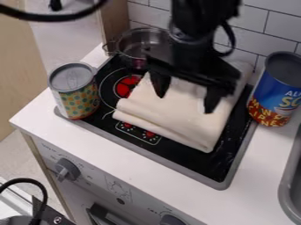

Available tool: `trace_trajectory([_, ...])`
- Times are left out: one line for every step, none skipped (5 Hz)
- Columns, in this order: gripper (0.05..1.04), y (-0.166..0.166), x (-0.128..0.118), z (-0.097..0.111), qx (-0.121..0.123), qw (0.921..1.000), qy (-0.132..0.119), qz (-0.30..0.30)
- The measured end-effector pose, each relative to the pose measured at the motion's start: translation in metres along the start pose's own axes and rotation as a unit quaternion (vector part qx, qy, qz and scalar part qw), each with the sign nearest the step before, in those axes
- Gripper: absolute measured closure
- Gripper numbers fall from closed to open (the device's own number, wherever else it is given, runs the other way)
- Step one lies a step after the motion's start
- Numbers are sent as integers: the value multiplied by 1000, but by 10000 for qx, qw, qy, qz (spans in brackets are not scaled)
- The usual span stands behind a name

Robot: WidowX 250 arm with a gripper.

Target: Moved the white cloth into the middle of the burner

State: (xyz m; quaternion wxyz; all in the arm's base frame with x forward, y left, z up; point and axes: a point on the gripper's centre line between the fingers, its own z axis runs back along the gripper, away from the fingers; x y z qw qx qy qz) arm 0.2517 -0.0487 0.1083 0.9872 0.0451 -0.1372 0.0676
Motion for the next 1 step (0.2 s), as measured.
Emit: trace_trajectory([85,-21,7,-6,-3,9994,283,-203])
